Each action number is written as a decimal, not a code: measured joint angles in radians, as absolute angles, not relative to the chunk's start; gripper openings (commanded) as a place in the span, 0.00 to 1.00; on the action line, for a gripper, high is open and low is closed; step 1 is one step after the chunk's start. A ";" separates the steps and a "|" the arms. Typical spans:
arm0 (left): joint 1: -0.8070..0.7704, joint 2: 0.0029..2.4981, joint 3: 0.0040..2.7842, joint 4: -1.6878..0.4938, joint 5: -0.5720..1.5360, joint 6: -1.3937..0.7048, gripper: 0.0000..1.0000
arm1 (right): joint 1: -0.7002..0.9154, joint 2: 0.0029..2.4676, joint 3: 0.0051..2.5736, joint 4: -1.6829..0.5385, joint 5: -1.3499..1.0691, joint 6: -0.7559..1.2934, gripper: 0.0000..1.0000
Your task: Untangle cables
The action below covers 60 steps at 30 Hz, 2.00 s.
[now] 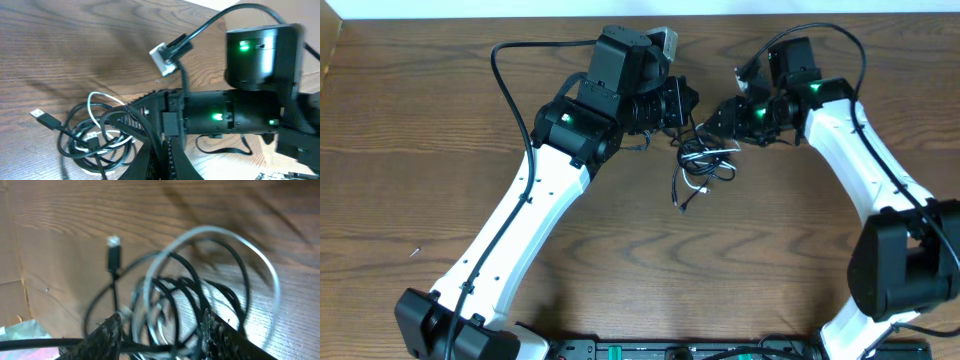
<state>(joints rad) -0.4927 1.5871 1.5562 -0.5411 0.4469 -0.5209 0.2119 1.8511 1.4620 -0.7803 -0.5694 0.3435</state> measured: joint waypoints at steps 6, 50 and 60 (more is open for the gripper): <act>-0.493 1.587 1.556 -0.540 0.447 -0.521 0.08 | 0.229 1.859 1.462 -0.796 -0.556 0.357 0.46; -0.429 1.523 1.556 -0.420 0.447 -0.555 0.08 | 0.338 2.139 1.465 -0.748 -0.499 0.311 0.35; -0.266 1.350 1.556 -0.339 0.451 -0.593 0.08 | 0.338 2.139 1.467 -0.742 -0.489 0.339 0.35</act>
<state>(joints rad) -0.2661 1.3502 1.5562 -0.3389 0.4507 -0.5926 0.3378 2.1387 1.4666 -0.7418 -0.4889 0.3386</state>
